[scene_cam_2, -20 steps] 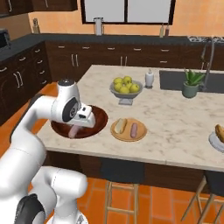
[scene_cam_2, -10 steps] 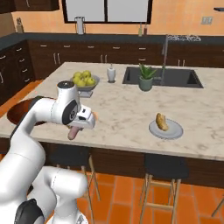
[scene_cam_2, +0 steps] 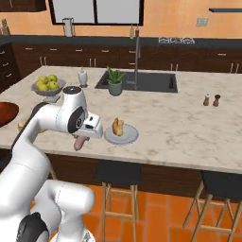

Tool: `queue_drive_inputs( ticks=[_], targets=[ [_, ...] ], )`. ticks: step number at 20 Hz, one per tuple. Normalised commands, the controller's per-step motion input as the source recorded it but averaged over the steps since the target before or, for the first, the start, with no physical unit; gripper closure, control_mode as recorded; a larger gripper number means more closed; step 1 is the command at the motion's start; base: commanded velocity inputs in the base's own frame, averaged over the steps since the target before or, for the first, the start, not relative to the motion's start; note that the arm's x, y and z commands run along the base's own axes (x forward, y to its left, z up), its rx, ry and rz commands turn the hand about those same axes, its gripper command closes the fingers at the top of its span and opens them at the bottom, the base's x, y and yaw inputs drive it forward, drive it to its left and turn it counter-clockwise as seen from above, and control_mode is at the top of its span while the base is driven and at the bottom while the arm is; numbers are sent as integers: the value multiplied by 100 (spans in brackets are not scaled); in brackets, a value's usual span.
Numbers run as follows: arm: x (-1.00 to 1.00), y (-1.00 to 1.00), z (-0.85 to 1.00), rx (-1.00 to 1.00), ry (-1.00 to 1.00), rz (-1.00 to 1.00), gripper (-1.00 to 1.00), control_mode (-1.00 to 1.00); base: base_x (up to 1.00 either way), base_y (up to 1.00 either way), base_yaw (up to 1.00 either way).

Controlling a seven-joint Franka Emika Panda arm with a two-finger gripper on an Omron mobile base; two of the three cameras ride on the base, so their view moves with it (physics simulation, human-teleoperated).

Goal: Place one bun and one sausage from the bowl on each plate.

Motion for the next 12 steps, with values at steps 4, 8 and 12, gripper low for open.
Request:
queue_drive_inputs(
  ticks=[4, 8, 12],
  targets=[
    [0, 0, 0, 0, 0, 0, 100, 100, 7, -100, -2],
    [0, 0, 0, 0, 0, 0, 100, 100, 45, -27, -4],
    [0, 0, 0, 0, 0, 0, 100, 100, 78, 1, 0]
  ],
)
